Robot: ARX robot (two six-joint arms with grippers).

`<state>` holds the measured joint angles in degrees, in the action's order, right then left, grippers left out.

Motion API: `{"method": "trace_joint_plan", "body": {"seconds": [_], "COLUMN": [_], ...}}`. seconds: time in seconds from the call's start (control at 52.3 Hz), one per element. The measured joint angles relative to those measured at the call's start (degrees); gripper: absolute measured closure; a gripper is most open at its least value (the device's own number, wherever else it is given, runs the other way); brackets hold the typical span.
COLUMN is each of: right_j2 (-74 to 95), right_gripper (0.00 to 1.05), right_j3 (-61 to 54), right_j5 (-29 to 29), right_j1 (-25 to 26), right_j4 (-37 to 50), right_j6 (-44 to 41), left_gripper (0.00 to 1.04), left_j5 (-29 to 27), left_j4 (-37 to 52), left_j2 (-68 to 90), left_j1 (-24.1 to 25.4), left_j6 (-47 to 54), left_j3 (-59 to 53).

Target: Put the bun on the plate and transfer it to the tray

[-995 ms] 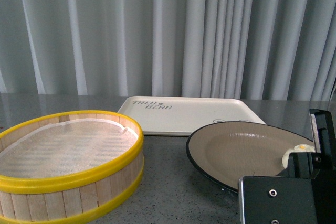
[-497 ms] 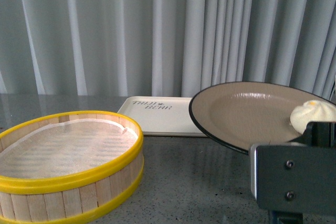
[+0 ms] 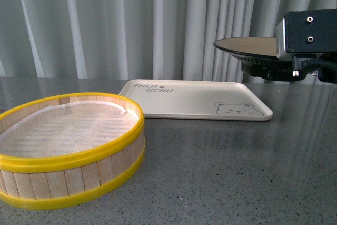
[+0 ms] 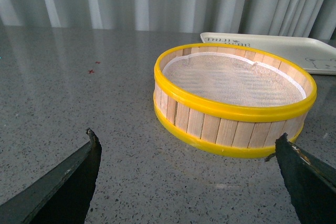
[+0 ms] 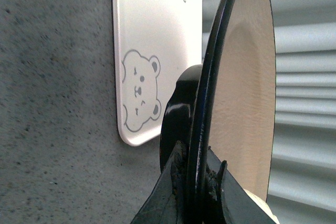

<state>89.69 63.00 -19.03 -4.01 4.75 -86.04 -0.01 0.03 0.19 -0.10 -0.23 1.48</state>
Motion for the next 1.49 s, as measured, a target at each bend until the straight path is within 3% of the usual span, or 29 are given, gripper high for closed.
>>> {"method": "trace_joint_plan", "body": {"seconds": [0.191, 0.784, 1.492], "right_j2": [11.6, 33.7, 37.3], "right_gripper": [1.02, 1.02, 1.02], "right_j3": [12.3, 34.9, 33.7], "right_j5": [-0.5, -2.5, -3.6], "right_j1": [1.7, -2.3, -5.2], "right_j4": [-2.7, -6.5, -0.5], "right_j6": [-2.6, -4.7, 1.3], "left_gripper": [0.07, 0.07, 0.07], "left_j5": [0.0, 0.0, 0.0], "left_j4": [0.0, 0.0, 0.0], "left_j2": [0.0, 0.0, 0.0], "left_j1": [0.0, 0.0, 0.0], "left_j6": [0.0, 0.0, 0.0], "left_j3": [0.0, 0.0, 0.0]}}
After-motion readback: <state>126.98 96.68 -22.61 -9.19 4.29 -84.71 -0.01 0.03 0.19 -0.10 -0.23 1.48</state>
